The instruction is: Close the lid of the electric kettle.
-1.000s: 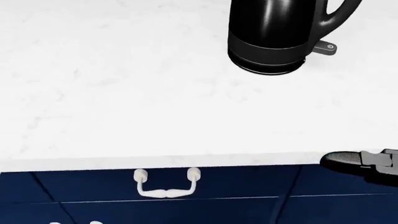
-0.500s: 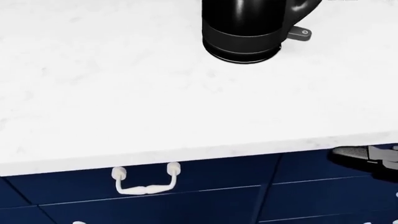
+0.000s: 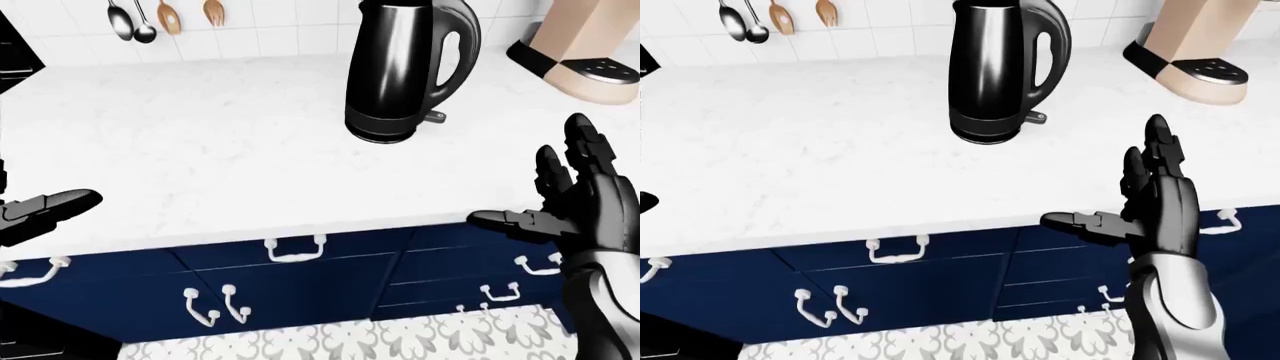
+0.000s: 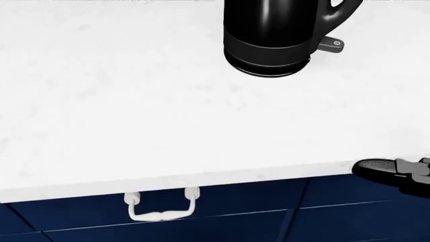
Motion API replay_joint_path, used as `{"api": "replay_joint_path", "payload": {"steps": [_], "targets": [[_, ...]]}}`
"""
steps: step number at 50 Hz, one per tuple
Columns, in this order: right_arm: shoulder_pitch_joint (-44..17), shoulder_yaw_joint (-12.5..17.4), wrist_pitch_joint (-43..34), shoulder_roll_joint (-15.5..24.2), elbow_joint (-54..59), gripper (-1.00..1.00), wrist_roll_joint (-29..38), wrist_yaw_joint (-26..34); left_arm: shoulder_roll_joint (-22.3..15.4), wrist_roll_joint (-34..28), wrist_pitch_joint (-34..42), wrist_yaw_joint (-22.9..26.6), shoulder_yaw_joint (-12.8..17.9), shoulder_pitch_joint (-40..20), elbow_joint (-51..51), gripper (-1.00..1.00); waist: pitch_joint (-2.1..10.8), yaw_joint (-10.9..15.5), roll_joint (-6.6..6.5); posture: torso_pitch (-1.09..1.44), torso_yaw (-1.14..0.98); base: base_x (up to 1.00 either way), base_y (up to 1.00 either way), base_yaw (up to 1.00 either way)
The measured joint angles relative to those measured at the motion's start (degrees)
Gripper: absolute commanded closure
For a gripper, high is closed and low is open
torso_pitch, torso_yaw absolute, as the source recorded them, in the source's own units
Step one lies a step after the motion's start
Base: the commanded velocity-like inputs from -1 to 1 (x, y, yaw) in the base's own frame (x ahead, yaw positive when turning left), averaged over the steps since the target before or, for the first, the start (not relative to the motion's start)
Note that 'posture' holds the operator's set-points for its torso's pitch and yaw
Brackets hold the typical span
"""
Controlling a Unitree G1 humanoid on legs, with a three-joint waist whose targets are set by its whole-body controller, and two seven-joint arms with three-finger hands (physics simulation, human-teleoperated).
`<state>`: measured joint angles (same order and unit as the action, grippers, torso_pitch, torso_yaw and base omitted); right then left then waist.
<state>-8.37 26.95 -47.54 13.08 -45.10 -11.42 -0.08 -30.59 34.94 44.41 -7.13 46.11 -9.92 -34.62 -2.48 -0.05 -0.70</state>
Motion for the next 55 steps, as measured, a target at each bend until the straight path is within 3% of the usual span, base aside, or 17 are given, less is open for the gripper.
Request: {"api": "replay_joint_path", "payload": {"steps": [8,14,17,21,24,26,29,33,36,37,41,45,55], "targets": [[0.0,0.1,-0.8,0.1,-0.5,-1.0,-0.3,-0.1,0.1,-0.2,0.2,0.1,-0.1,0.2,0.5,-1.0,-0.13,0.1,-0.08,0.0,0.0,0.1,0.0,0.0],[0.1,0.3,0.2,0.1,-0.6,-1.0,-0.1,0.0,-0.2,0.2,0.0,-0.2,1.2,0.2,-1.1,-1.0,-1.05,0.1,0.49,0.0,0.0,0.29,0.0,0.0],[0.3,0.6,0.3,0.2,0.0,-1.0,0.1,-0.1,-0.1,0.5,0.2,-0.1,0.6,0.2,-1.1,-1.0,-0.91,-0.2,-0.86,0.0,0.0,0.3,0.0,0.0],[0.3,0.8,-0.5,0.2,0.1,-1.0,0.3,-0.4,-0.2,1.0,0.7,0.1,0.3,0.1,-1.1,-1.0,-0.61,-0.4,-0.82,0.0,0.0,0.3,0.0,0.0],[-0.2,0.6,0.2,0.4,-0.5,-1.0,0.2,-0.4,-0.4,1.1,0.7,-0.1,0.6,0.0,-1.1,-1.0,-0.67,-0.6,-2.77,0.0,0.0,0.3,0.0,0.0],[-0.2,0.0,0.6,-0.1,-0.7,-1.0,0.1,-0.3,-0.4,0.8,0.6,-0.3,1.0,0.1,-0.7,-1.0,-0.94,0.2,-2.43,0.0,0.0,0.28,0.0,0.0],[0.2,-0.7,0.1,-0.2,0.2,-1.0,-0.3,0.0,-0.1,0.4,0.9,-0.6,1.1,0.6,0.2,-1.0,-0.52,0.6,-3.21,0.0,0.0,0.26,0.0,0.0],[0.0,-0.1,0.2,0.1,0.0,-1.0,0.2,-0.3,-0.6,0.4,0.3,-0.5,1.2,0.1,-0.7,-1.0,-0.49,0.6,-1.59,0.0,0.0,0.12,0.0,0.0],[-0.6,0.0,0.6,0.1,-0.7,-1.0,0.5,-0.7,-0.8,0.4,-0.6,-0.3,1.1,-0.3,-1.1,-1.0,-1.07,0.9,1.32,0.0,0.0,0.0,0.0,0.0],[-0.5,-0.1,0.8,0.2,-0.4,-1.0,0.5,-0.7,-0.2,0.3,-0.9,-0.1,0.9,-0.1,-0.9,-1.0,-1.19,0.9,1.56,0.0,0.0,0.0,0.0,0.0],[0.4,-0.1,-0.1,-0.1,1.4,-1.0,0.8,-0.8,0.7,0.4,0.8,0.2,-1.0,0.6,1.1,-1.0,-1.24,0.2,0.29,0.0,0.0,0.0,0.0,0.0],[0.3,0.0,-0.2,-0.2,0.5,-1.0,1.0,-0.8,0.4,0.2,0.2,0.4,-0.5,0.2,0.2,-1.0,-0.68,-0.1,-0.39,0.0,0.0,0.0,0.0,0.0],[0.0,0.1,0.1,-0.1,0.2,-1.0,0.8,-0.5,0.3,-0.5,-0.7,0.7,-0.2,0.2,-0.8,-1.0,-0.6,-0.3,-0.71,0.0,0.0,0.0,0.0,0.0]]}}
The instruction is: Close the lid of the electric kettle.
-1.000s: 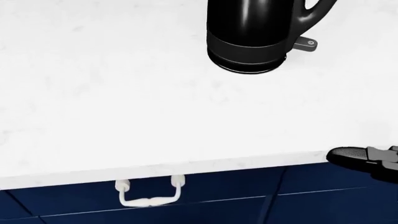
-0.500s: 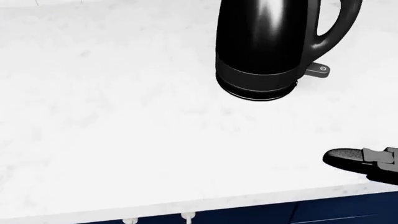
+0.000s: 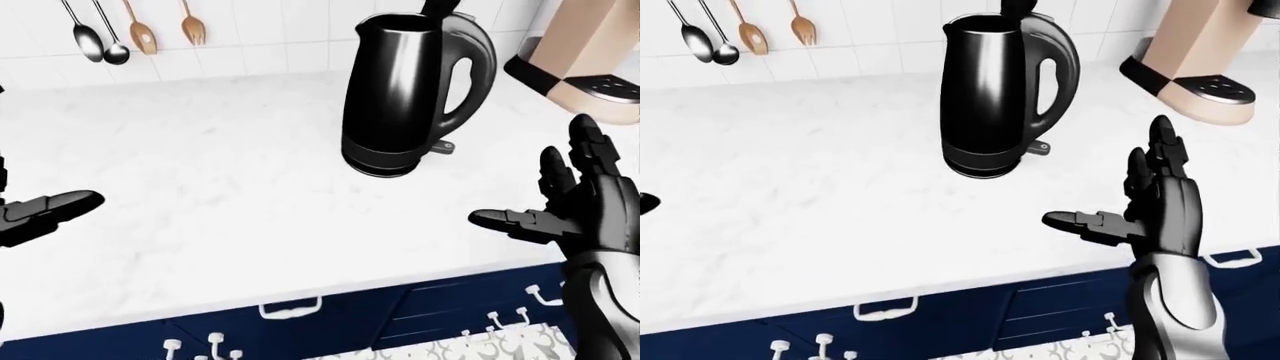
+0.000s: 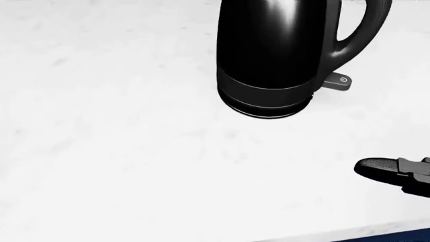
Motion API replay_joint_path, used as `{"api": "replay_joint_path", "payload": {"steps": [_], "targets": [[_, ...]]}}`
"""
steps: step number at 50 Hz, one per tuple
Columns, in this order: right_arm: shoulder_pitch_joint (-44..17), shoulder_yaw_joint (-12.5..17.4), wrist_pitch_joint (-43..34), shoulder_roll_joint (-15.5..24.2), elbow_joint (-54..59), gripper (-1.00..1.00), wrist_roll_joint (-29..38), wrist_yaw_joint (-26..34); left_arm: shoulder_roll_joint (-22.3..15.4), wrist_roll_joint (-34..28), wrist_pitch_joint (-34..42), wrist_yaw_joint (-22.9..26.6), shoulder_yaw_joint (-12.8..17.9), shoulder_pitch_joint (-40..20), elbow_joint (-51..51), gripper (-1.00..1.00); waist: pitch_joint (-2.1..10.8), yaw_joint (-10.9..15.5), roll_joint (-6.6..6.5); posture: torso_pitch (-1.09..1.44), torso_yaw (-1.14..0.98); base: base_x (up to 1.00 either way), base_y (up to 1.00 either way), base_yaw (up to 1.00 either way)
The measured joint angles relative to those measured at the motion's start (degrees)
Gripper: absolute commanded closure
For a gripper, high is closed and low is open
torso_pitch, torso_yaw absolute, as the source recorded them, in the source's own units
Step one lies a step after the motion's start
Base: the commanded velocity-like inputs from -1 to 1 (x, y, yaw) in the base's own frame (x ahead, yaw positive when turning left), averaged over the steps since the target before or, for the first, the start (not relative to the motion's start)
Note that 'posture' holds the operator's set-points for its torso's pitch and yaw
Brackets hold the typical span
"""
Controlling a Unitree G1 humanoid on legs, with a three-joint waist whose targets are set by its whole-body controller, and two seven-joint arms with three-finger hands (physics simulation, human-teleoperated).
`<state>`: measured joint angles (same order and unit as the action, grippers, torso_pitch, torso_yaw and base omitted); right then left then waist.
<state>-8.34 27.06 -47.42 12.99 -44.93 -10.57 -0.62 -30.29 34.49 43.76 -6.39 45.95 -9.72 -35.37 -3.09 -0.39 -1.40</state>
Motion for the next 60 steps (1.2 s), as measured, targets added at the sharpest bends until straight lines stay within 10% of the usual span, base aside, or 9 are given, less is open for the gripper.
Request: {"api": "replay_joint_path", "payload": {"steps": [24,60], "targets": [[0.0,-0.2,-0.1,0.0,-0.1,-1.0,0.1,0.0,0.9,-5.9,-0.9,4.2,-0.6,0.2,-0.7,-1.0,0.63,0.7,0.46,-0.04,0.0,0.0,0.0,0.0],[0.2,0.0,0.4,0.0,-0.4,-1.0,0.3,0.1,1.2,-8.3,-0.2,4.8,-0.7,-0.3,-1.1,-1.0,17.22,0.5,-0.36,-0.4,0.0,0.0,0.0,0.0]]}}
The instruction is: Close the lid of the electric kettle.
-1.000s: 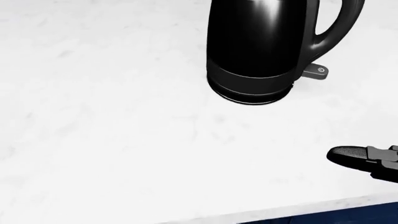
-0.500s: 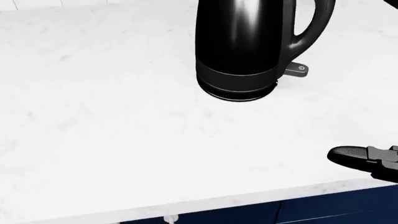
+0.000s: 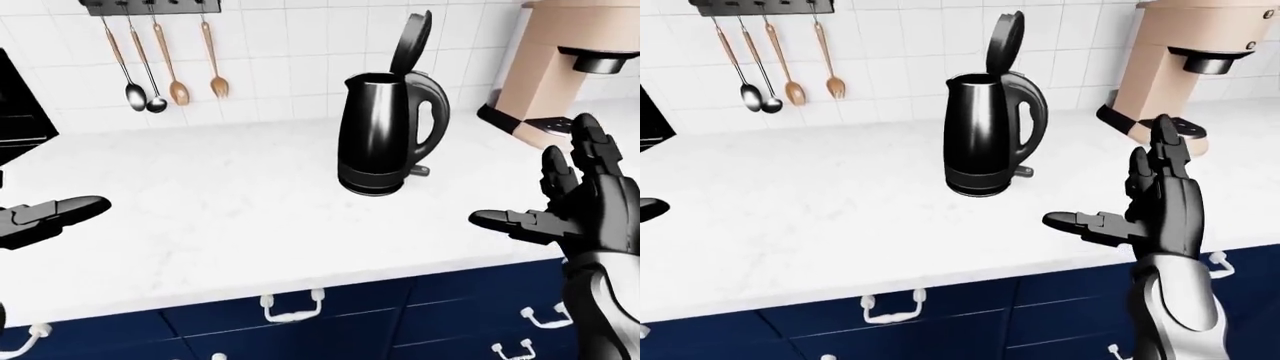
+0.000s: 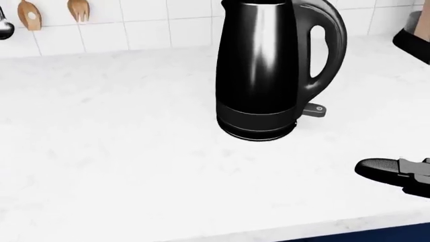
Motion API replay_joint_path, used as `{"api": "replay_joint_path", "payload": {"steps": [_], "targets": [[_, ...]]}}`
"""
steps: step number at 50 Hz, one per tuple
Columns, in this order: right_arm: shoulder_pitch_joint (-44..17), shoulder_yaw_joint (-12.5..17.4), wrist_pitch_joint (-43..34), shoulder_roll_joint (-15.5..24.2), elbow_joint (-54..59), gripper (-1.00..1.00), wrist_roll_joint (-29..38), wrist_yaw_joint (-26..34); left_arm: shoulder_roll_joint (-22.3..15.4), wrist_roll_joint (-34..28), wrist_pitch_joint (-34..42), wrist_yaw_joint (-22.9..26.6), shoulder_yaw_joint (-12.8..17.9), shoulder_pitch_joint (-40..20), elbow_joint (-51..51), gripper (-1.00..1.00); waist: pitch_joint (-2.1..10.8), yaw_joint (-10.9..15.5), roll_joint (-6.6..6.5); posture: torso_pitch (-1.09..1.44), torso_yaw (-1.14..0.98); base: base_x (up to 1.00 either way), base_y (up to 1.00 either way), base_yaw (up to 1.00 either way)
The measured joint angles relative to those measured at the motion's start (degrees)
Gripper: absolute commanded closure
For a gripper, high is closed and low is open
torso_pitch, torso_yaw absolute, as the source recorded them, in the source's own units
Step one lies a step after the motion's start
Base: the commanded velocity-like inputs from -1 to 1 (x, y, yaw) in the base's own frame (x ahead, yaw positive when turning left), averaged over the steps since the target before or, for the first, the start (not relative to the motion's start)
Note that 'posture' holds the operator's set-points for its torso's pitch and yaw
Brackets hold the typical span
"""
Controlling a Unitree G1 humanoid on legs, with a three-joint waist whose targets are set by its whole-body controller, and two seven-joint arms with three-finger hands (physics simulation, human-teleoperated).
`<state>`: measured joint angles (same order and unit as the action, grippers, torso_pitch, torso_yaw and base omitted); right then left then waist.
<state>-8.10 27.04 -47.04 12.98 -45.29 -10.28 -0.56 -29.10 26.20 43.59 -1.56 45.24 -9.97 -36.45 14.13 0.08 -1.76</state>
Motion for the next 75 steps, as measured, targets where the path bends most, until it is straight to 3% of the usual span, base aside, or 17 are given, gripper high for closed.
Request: {"api": "replay_joint_path", "payload": {"steps": [14,20,43,51,56,63,67,75], "targets": [[-0.2,0.0,-0.5,0.1,-0.5,-1.0,-0.1,-0.1,0.0,-0.3,0.2,-0.1,0.3,0.0,-0.4,-1.0,4.33,0.6,0.09,-0.54,0.0,0.0,0.0,0.0],[0.1,0.0,0.2,0.0,0.1,-1.0,0.0,0.0,0.2,-0.1,-0.4,-0.1,0.4,0.0,-0.3,-1.0,5.34,0.8,0.0,-0.54,0.0,0.0,0.0,0.0],[0.2,0.1,0.3,0.0,-0.9,-1.0,0.9,0.9,0.4,-1.3,-1.0,0.8,-0.6,-0.2,-1.4,-1.0,5.95,0.7,-0.22,-0.54,0.0,0.0,0.0,0.0],[-0.6,2.6,-2.4,0.4,-2.4,-1.0,-2.2,0.3,0.7,-2.0,-1.3,1.1,-1.4,-0.3,-1.4,-1.0,5.95,0.7,-0.02,-0.54,0.0,0.0,0.0,0.0],[0.2,2.7,-2.3,2.0,-2.3,-1.0,-2.1,0.9,0.5,-1.9,-1.0,1.2,-0.8,-0.3,-1.8,-1.0,5.92,0.7,-0.01,-0.54,0.0,0.0,0.0,0.0],[0.1,4.6,-3.1,4.5,-2.0,-1.0,0.6,4.5,0.5,-2.3,-1.4,1.5,-0.9,-0.3,-1.2,-1.0,5.89,0.7,0.16,-0.54,0.0,0.0,0.0,0.0],[0.7,4.8,-2.1,4.6,0.3,-1.0,2.3,7.8,0.6,-2.4,-1.6,1.5,-0.9,-0.2,-1.0,-1.0,5.87,0.6,0.22,-0.54,0.0,0.0,0.0,0.0],[0.3,3.8,-1.6,9.1,4.5,-1.0,9.4,16.9,1.1,-2.9,-2.2,1.8,-1.5,0.0,-0.7,-1.0,5.75,0.6,0.18,-0.54,0.0,0.0,0.0,0.0]]}}
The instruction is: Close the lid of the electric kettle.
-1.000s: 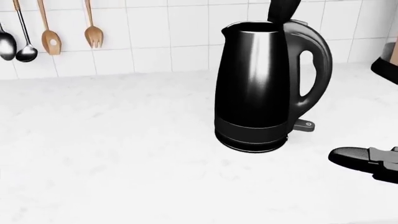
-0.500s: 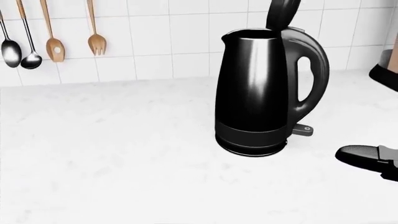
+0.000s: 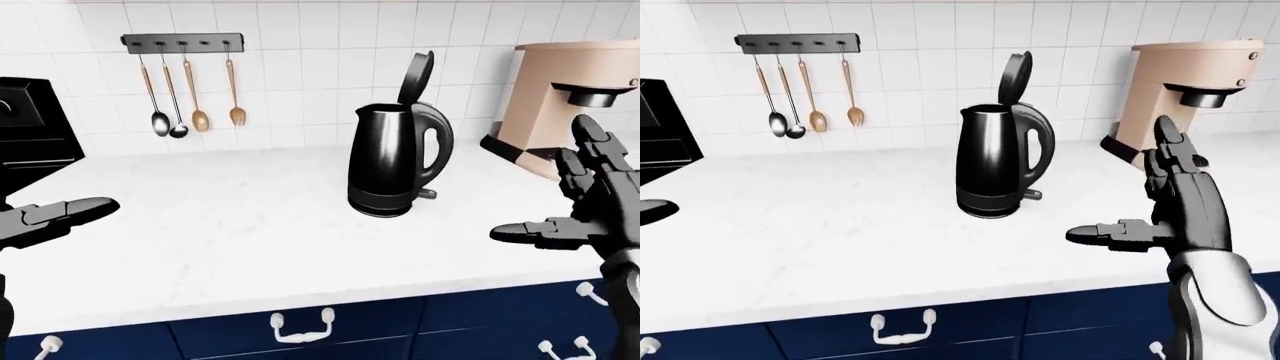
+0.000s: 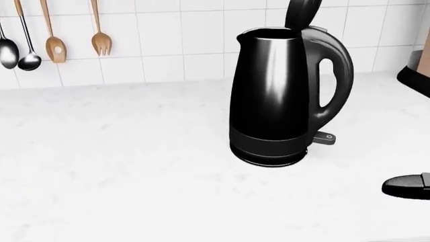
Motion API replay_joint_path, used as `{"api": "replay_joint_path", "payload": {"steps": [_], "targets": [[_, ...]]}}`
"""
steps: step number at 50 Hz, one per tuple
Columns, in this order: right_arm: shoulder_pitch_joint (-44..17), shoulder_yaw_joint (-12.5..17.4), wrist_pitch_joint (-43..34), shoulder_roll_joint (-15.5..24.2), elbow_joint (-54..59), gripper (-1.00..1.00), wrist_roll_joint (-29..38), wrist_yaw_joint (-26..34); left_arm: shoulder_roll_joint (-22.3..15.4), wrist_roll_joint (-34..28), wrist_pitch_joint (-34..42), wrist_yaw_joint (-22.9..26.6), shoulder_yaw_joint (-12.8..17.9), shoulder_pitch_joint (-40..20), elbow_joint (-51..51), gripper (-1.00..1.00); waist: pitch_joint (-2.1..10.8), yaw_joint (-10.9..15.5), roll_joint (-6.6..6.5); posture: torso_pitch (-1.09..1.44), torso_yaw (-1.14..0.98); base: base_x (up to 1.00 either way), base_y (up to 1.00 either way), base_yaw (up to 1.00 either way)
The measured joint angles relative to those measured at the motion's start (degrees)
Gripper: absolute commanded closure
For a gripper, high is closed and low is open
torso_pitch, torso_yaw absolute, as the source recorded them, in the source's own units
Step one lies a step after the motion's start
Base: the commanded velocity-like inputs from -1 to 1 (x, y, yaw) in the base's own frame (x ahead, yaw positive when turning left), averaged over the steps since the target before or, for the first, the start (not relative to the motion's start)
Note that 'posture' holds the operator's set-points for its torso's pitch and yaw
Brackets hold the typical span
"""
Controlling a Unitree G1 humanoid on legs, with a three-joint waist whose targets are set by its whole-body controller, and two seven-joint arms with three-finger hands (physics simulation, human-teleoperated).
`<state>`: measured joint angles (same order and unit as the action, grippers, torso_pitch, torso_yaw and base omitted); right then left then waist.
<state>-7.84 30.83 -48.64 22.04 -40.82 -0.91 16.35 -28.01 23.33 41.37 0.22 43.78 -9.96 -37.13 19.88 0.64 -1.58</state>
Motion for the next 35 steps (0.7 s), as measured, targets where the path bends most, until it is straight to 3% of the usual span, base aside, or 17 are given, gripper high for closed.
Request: {"api": "replay_joint_path", "payload": {"steps": [21,30,35], "targets": [[-13.5,-7.1,-3.9,14.0,9.0,-1.0,19.0,23.8,0.1,-0.1,0.1,0.3,0.2,0.0,-0.5,-1.0,-0.04,-0.4,-0.05,-0.54,0.0,0.0,0.0,0.0],[-14.3,-7.0,0.7,16.6,13.9,-1.0,27.6,35.4,0.0,0.0,0.2,0.3,0.4,0.1,-0.4,-1.0,-0.18,-0.5,-0.29,-0.54,0.0,0.0,0.0,0.0],[-17.8,-7.6,2.6,18.5,17.6,-1.0,31.3,39.8,-0.2,0.4,0.7,0.1,0.2,-0.3,-0.8,-1.0,-0.31,-0.7,-0.76,-0.54,0.0,0.0,0.0,0.0]]}}
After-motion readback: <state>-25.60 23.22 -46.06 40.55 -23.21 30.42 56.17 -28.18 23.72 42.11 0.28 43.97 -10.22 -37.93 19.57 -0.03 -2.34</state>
